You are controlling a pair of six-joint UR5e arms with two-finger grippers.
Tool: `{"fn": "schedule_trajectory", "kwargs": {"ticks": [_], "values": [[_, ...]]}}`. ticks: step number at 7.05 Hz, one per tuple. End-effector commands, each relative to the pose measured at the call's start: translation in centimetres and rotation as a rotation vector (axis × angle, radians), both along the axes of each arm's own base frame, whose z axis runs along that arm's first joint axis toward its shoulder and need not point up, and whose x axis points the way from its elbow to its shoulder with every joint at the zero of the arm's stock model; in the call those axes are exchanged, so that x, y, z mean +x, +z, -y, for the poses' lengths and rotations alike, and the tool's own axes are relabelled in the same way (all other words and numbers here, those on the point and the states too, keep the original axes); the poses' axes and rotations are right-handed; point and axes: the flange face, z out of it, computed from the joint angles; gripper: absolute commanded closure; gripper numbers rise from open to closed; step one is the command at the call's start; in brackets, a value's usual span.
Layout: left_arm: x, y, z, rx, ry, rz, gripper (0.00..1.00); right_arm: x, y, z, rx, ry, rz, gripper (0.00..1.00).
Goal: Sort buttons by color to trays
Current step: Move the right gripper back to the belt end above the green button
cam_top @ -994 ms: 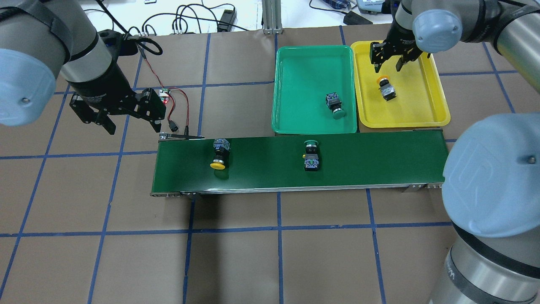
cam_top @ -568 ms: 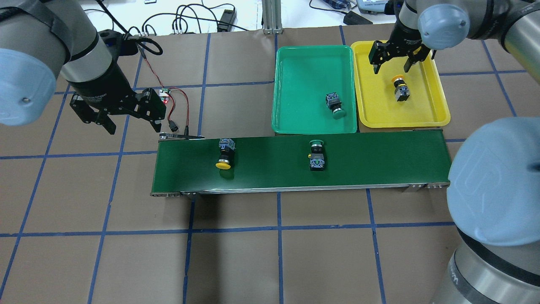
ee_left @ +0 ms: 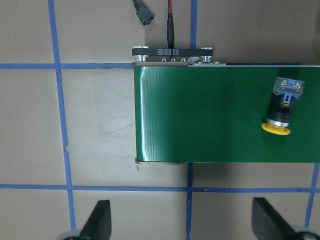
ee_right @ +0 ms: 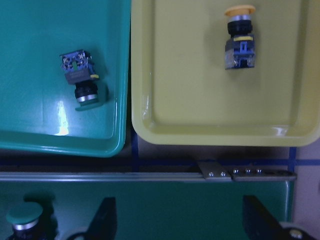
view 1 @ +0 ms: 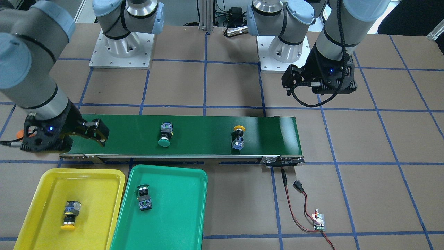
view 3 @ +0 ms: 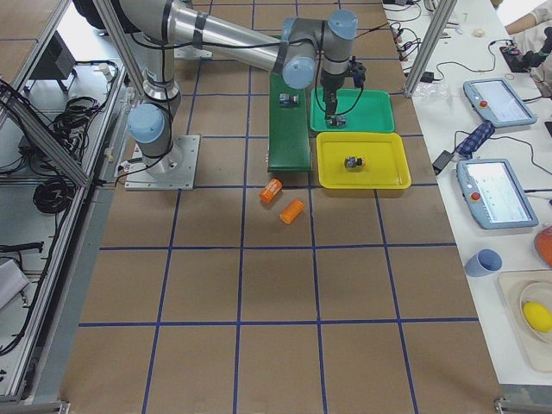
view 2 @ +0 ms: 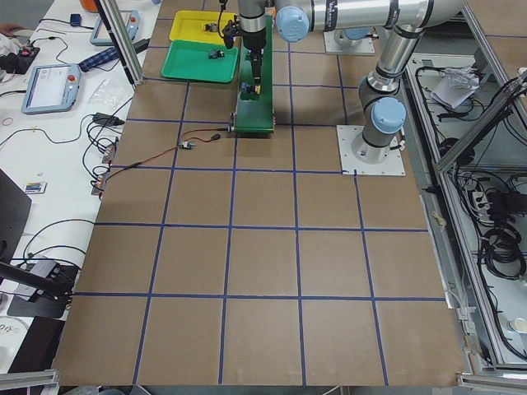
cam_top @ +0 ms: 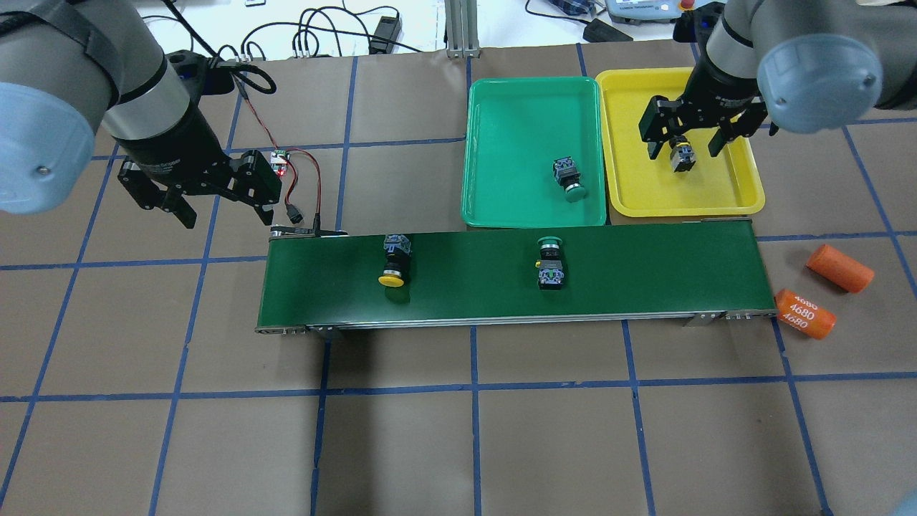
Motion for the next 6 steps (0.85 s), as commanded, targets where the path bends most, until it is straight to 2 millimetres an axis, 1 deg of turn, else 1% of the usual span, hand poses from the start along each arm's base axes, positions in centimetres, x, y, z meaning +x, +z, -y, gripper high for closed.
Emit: {"fn": "schedule_trajectory", "kwargs": {"ticks": [1, 2, 4, 5, 6], "values": [[0.0, -0.2, 0.1, 0.003, 0.001, 0.000, 0.00, 1.1, -3.6, -5.3, 0.021, -0.020, 0.037, 0.11], [0.0, -0.2, 0.1, 0.005, 0.001, 0.002, 0.00, 1.2, -5.8, -6.0, 0.036, -0.014, 0.037, 0.11], [0.0, -0.2, 0.0, 0.006, -0.001, 0.001, 0.00, 1.2, -8.7, -6.6, 0.036, -0.010, 0.031, 0.11], [0.0, -0.2, 0.0, 0.005, 0.001, 0.002, 0.00, 1.3, -9.3, -6.7, 0.035, -0.010, 0.034, 0.11], [0.0, -0.2, 0.0, 0.006, 0.001, 0.002, 0.00, 1.3, -9.5, -6.8, 0.038, -0.010, 0.034, 0.11]]}}
